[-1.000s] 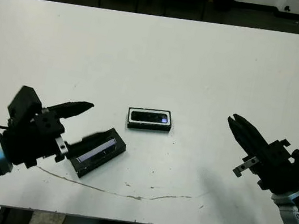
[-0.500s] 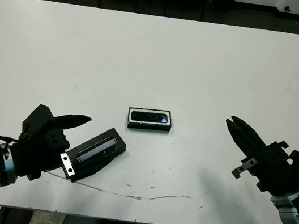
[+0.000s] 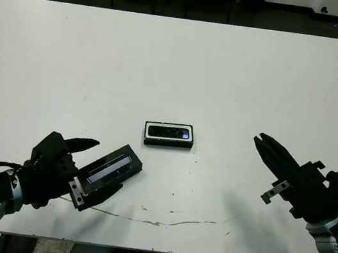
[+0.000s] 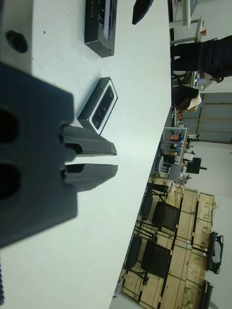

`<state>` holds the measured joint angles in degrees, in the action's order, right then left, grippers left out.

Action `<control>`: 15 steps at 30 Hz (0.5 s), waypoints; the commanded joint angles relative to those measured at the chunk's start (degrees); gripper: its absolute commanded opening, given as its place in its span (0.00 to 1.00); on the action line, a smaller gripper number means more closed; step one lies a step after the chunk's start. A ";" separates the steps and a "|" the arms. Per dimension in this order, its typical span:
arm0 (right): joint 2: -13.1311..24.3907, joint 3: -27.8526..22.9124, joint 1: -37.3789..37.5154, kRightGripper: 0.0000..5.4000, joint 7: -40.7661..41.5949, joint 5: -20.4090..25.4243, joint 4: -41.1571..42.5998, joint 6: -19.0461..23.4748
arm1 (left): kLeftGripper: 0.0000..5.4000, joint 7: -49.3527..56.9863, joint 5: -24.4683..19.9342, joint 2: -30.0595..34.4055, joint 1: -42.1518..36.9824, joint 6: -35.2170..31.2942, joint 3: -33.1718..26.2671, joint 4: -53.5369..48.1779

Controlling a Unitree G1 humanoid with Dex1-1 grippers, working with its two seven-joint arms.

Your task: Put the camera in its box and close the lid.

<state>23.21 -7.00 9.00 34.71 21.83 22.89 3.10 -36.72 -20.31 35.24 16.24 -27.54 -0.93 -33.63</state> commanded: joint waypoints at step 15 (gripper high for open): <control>1.22 -0.02 0.48 0.00 0.26 -1.03 0.19 1.30 | 1.00 -1.53 2.06 -0.09 -0.55 2.20 2.50 7.74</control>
<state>24.27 -7.01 9.38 34.27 20.83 24.55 4.90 -37.77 -18.30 34.92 15.85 -24.40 1.12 -27.11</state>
